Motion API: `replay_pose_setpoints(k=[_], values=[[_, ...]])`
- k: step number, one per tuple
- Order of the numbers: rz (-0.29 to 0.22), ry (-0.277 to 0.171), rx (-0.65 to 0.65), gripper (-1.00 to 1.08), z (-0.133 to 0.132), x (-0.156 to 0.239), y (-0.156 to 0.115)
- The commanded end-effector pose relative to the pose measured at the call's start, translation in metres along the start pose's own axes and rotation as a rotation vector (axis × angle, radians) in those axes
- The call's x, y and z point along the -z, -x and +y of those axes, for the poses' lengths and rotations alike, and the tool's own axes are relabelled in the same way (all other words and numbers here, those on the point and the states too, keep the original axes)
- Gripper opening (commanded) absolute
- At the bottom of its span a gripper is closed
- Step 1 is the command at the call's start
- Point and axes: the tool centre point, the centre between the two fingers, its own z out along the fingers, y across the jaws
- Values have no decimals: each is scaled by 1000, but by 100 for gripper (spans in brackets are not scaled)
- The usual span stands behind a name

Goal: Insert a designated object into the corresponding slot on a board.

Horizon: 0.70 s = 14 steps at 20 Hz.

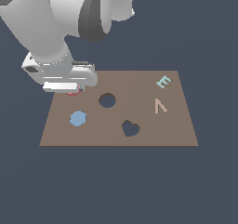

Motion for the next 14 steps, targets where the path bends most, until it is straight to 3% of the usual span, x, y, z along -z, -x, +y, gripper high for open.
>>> replay_pose_setpoints(k=[1, 14], values=[[1, 0, 47, -100, 0, 1, -4], [1, 1, 475, -100, -14, 3, -35]])
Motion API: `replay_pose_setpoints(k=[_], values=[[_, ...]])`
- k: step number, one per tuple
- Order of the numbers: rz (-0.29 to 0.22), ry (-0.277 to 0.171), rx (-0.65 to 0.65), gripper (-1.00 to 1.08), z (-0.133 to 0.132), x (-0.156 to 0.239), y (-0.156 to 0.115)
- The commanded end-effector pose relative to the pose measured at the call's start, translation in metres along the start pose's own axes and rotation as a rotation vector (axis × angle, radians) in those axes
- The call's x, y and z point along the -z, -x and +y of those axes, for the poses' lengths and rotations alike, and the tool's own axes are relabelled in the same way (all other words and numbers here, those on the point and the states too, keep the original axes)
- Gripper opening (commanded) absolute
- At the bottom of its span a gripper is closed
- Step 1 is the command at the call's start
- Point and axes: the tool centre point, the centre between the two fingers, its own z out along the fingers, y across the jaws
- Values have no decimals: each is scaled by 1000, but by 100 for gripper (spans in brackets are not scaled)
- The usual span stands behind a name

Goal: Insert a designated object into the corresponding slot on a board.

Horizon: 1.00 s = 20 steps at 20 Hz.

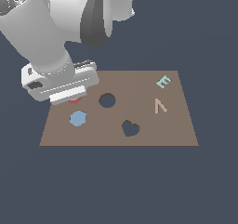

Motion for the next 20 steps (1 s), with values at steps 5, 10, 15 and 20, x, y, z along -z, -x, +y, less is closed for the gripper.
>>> replay_pose_setpoints(k=[5, 10, 15, 20], values=[[1, 1, 300, -100, -7, 2, -23], [1, 1, 541, -100, -17, 3, -39], [1, 1, 783, -100, -31, 4, -52], [1, 2, 1027, -100, -49, 5, -62]])
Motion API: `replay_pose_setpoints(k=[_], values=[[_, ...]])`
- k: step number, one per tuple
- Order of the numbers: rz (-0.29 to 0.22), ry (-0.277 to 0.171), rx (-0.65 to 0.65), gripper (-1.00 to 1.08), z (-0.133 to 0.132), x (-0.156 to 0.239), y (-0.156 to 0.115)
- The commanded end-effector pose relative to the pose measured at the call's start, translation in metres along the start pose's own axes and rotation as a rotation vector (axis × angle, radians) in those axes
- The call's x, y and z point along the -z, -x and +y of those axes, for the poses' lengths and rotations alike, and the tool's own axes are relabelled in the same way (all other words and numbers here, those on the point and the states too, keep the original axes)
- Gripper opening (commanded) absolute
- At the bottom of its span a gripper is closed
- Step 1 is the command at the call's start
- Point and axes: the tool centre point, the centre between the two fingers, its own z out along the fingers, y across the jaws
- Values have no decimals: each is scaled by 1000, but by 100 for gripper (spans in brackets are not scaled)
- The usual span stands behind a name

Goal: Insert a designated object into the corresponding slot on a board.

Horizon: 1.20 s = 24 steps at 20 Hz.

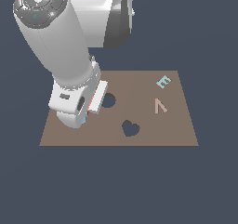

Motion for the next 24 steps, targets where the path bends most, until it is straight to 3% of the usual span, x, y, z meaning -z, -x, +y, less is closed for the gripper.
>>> replay_pose_setpoints(k=[1, 12, 24], values=[[0, 1, 125, -100, -2, 1, -10], [0, 0, 553, -100, -20, 3, -40], [0, -1, 776, -100, -34, 3, -51]])
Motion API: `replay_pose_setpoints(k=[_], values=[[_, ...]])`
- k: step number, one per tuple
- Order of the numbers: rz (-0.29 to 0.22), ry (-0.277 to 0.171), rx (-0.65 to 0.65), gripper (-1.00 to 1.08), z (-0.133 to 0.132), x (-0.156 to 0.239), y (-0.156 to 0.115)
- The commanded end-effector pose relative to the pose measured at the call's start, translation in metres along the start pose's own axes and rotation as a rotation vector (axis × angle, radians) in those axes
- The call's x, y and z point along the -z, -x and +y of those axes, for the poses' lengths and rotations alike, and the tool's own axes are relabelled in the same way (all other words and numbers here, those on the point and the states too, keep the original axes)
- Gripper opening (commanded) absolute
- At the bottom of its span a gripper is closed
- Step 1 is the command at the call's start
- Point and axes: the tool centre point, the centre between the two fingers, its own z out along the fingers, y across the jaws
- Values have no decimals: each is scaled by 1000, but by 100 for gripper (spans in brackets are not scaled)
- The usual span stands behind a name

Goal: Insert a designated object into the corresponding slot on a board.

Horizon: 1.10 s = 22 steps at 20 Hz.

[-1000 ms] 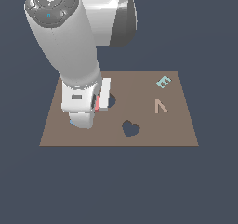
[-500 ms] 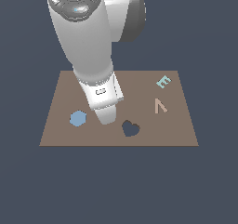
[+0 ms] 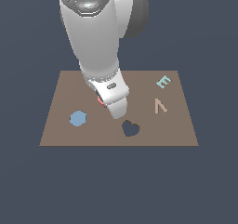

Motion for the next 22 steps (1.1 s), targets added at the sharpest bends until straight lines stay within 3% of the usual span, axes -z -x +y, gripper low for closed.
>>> replay_pose_setpoints(k=[1, 12, 13, 22], values=[[0, 0, 26, -100, -1, 0, -2], [-1, 0, 38, -100, -2, -10, -3], [-1, 0, 38, 100, -2, -10, -3], [-1, 0, 38, 100, -2, -10, -3]])
